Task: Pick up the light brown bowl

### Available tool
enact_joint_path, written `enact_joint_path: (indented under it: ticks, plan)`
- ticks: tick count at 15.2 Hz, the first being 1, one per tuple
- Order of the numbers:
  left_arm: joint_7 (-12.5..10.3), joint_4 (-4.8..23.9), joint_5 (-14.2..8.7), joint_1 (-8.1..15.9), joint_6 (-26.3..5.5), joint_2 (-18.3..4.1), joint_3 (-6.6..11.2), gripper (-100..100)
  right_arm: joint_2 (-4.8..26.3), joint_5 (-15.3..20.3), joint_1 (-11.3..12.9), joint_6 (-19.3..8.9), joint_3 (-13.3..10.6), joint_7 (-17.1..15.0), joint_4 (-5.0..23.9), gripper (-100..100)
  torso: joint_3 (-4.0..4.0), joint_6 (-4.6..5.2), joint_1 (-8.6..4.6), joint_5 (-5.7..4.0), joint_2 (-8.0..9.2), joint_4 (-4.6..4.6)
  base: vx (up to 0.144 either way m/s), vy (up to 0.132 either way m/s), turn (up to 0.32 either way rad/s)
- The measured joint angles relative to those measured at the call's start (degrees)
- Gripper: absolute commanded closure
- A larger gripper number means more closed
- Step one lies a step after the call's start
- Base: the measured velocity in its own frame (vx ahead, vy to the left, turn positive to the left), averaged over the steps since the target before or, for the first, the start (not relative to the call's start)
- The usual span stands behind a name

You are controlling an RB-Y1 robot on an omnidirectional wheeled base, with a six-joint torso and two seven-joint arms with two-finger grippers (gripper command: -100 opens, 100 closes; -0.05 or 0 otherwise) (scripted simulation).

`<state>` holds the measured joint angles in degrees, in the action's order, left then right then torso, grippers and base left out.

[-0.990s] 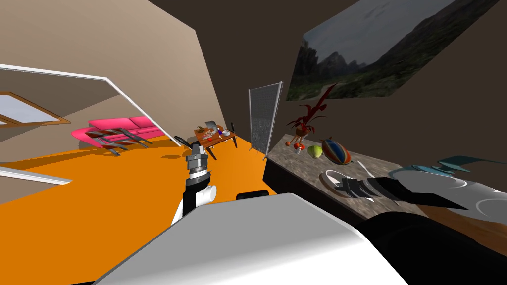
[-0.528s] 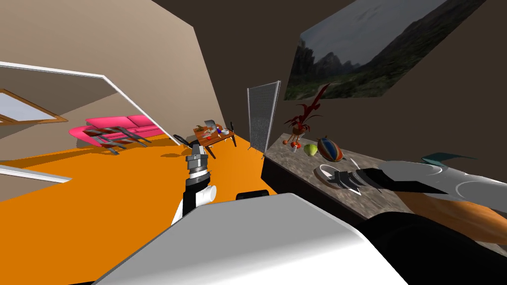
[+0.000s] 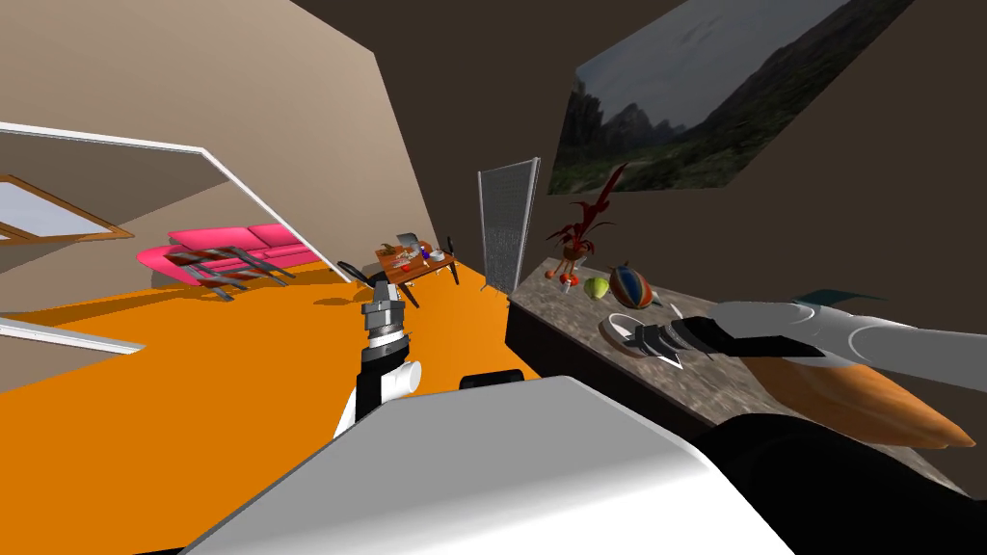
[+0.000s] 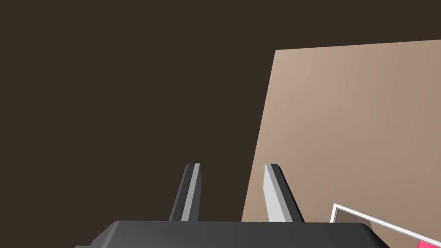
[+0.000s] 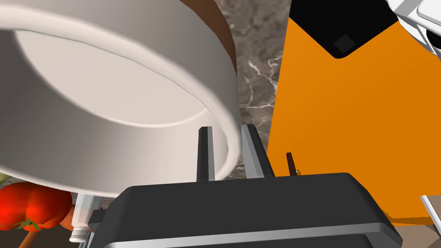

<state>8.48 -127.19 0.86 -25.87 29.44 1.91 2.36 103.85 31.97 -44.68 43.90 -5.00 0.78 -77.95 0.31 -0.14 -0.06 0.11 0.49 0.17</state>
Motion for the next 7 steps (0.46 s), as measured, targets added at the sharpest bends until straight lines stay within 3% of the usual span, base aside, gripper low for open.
enact_joint_path:
  ticks: [3,4,6,7]
  plan:
    - [0.0,0.0,0.0,0.0,0.0,0.0,0.0,0,2.67,-1.21,1.0,-2.78,-1.87,-2.36,-3.55,100,0.03,0.0,0.01,0.03,0.04,0.03,-0.086,-0.073,-0.001]
    - [0.0,0.0,0.0,0.0,0.0,0.0,0.0,0,3.93,-2.43,0.29,-3.77,-2.03,-2.91,-4.76,100,0.05,0.03,0.0,0.04,0.08,0.04,-0.085,-0.071,-0.007]
    - [0.0,0.0,0.0,0.0,0.0,0.0,0.0,0,4.65,-1.45,1.52,-4.9,-2.88,-5.17,-6.75,100,0.05,0.05,0.09,0.06,0.04,0.06,-0.037,-0.033,0.001]
    - [0.0,0.0,0.0,0.0,0.0,0.0,0.0,0,5.47,-2.8,0.53,-5.44,-2.7,-4.87,-7.31,100,0.02,0.06,0.18,0.09,-0.04,0.05,-0.009,-0.009,0.0]
